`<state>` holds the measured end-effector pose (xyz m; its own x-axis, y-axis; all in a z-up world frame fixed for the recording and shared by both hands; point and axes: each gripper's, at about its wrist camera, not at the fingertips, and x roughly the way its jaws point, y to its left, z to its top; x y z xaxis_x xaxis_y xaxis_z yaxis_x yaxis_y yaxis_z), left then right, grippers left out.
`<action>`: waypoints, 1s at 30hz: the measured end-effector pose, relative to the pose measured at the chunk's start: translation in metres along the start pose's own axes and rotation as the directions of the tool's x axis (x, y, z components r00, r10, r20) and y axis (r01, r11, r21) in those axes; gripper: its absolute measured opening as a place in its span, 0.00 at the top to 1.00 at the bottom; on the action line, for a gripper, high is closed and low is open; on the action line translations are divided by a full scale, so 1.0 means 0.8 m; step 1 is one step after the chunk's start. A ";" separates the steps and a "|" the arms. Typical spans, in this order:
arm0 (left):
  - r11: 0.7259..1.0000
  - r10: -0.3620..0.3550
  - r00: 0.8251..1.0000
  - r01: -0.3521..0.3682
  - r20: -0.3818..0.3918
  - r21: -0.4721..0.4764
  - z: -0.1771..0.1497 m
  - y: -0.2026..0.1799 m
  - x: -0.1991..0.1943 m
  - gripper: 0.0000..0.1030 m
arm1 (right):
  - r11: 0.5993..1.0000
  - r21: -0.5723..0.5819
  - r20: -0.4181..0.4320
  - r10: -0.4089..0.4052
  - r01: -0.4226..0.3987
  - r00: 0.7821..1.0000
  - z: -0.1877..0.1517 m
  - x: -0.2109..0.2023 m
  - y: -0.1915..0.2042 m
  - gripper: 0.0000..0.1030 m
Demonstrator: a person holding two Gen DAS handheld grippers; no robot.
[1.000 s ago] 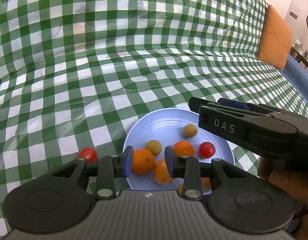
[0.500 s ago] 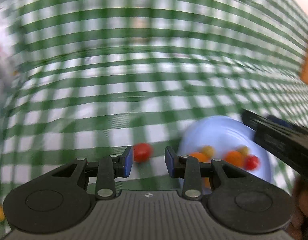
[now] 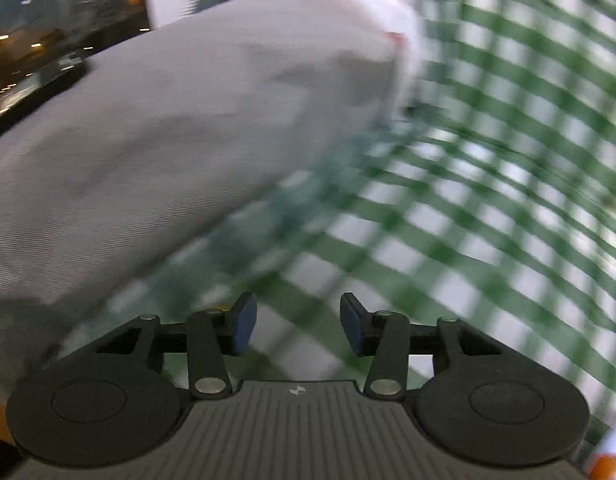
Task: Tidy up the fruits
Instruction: 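Move both tools back toward the last fruits beside the plate, then grasp a small yellow-orange fruit with the left tool while the right tool grasps a red cherry tomato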
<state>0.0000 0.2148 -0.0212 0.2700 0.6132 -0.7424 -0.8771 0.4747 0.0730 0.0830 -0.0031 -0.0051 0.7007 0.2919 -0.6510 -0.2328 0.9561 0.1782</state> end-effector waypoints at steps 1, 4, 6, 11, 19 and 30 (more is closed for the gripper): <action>1.000 0.023 1.000 -0.023 -0.006 -0.010 0.003 0.007 0.006 0.45 | 1.000 -0.005 -0.003 0.014 -0.014 1.000 0.000 0.001 0.007 0.50; 0.998 0.051 0.997 -0.053 -0.058 -0.042 0.008 0.034 0.025 0.44 | 0.999 -0.016 -0.014 0.046 -0.046 0.999 -0.003 0.007 0.025 0.50; 0.996 0.056 0.992 -0.063 -0.113 -0.058 0.011 0.048 0.043 0.44 | 0.998 -0.022 -0.024 0.058 -0.058 0.998 -0.004 0.013 0.035 0.50; 0.997 -0.023 0.985 0.011 -0.169 -0.074 0.017 0.063 0.065 0.70 | 0.997 -0.038 -0.063 0.060 -0.062 0.996 -0.011 0.028 0.058 0.50; 0.981 -0.193 0.967 0.195 -0.164 -0.008 0.025 0.051 0.057 0.70 | 0.994 -0.097 -0.127 0.040 -0.053 0.991 -0.027 0.054 0.087 0.49; 0.936 -0.318 0.933 0.338 -0.169 0.102 0.007 0.013 0.028 0.70 | 0.988 -0.145 -0.185 -0.087 0.060 0.979 -0.047 0.089 0.101 0.50</action>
<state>-0.0008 0.2370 -0.0334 0.4638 0.3142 -0.8283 -0.6891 0.7156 -0.1145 0.0884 0.0940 -0.0648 0.5817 0.1978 -0.7890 -0.2857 0.9579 0.0295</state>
